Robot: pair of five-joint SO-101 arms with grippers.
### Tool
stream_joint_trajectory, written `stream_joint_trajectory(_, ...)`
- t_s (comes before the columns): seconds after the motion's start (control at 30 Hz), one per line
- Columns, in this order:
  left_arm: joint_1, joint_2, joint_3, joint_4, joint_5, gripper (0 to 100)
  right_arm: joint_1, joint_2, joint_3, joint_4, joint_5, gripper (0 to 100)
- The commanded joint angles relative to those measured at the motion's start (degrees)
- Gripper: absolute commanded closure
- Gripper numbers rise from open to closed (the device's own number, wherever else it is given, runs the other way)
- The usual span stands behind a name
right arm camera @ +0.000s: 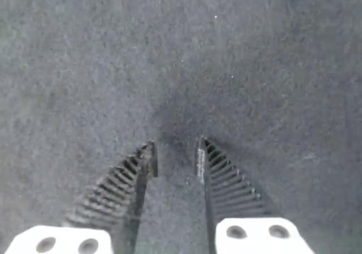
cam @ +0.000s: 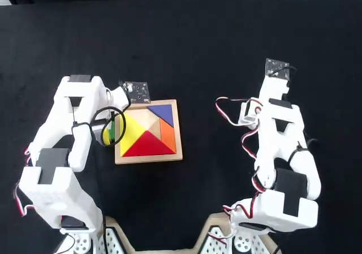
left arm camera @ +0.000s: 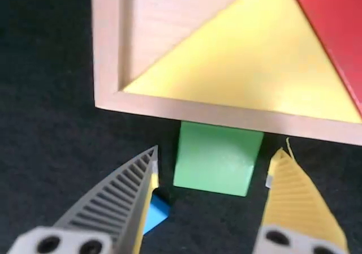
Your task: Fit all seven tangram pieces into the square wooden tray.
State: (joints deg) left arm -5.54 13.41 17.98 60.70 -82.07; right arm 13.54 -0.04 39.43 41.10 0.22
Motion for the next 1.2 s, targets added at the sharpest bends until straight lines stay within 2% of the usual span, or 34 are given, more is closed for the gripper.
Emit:
stream_joint_trajectory(0.0, 0.48, 0.00, -2.42, -0.35, -5.80, 70, 0.44, -0.13, -2.68, 0.35, -0.35, 87.4)
stream_joint_trajectory(0.27, -0.57, 5.89, -5.41, 0.18, -7.21, 71, 0.44, 0.04, -2.86, 0.26, -0.35, 87.4)
stream_joint_trajectory(0.4, -0.48, 6.33, -5.76, 0.18, -7.03, 79, 0.35, 0.04, -2.86, 0.18, -0.35, 87.4)
stream_joint_trajectory(0.63, -0.57, 6.24, -5.76, 0.26, -7.03, 98, 0.26, 0.13, -2.86, 0.18, -0.35, 87.4)
stream_joint_trajectory(0.67, -0.57, 6.15, -5.76, 0.70, -7.03, 97, 0.26, 0.13, -2.86, 0.18, -0.35, 87.4)
stream_joint_trajectory(0.93, 1.63, -5.10, -12.97, 23.12, -7.03, 97, 0.09, 0.13, -2.86, 0.18, -0.35, 87.4)
stream_joint_trajectory(1.1, 6.11, -13.27, -13.41, 27.60, -6.24, 97, 0.09, 0.13, -2.86, 0.18, -0.26, 87.4)
stream_joint_trajectory(1.17, 9.45, -15.82, -13.41, 27.34, -0.53, 97, 0.18, 0.13, -2.86, 0.26, -0.35, 87.4)
